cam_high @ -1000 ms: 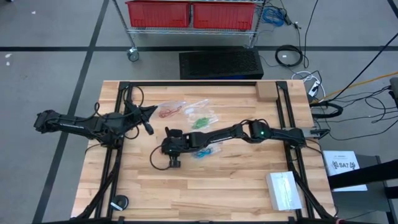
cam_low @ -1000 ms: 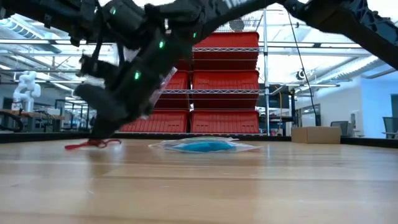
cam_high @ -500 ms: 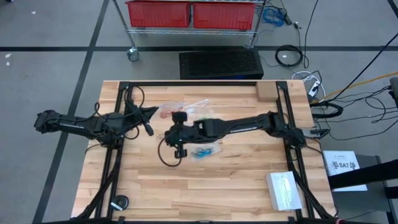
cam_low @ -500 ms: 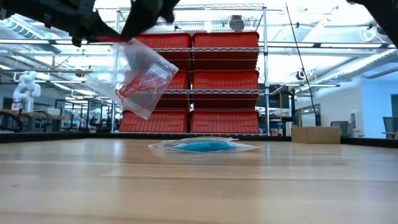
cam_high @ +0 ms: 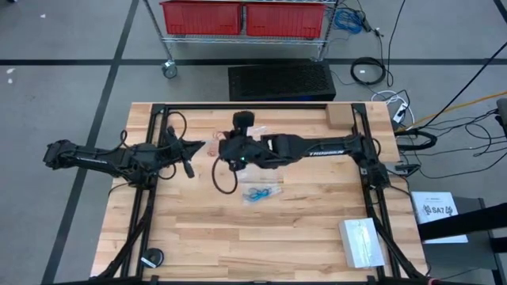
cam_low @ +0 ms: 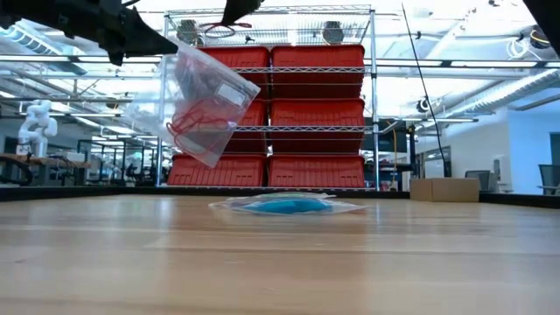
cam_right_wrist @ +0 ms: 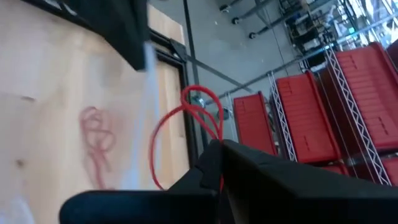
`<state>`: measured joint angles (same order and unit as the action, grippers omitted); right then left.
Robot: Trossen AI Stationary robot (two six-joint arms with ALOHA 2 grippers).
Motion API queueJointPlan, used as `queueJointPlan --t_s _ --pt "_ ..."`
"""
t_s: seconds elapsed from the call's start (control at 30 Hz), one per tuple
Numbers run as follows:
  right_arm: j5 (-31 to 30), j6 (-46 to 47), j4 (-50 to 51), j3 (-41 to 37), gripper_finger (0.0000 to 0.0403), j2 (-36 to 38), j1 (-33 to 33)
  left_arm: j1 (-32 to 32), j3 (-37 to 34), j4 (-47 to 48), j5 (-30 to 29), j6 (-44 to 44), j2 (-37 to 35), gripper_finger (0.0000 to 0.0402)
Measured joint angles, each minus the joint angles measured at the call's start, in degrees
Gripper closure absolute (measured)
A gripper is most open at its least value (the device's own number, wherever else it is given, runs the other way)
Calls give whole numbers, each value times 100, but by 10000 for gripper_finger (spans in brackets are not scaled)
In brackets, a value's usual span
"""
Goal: Sort rubber bands
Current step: Put the red rubber band into the right transparent zip bag
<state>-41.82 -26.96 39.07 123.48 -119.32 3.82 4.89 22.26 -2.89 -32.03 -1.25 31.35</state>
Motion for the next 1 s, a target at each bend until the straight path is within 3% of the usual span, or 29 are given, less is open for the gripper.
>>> queueJointPlan --t_s 0.6,1.0 --pt "493 246 152 -20 403 -283 -33 0 0 -128 37 -110 0 401" --pt "1251 487 199 -20 403 -336 -329 0 0 -147 37 -138 0 401"
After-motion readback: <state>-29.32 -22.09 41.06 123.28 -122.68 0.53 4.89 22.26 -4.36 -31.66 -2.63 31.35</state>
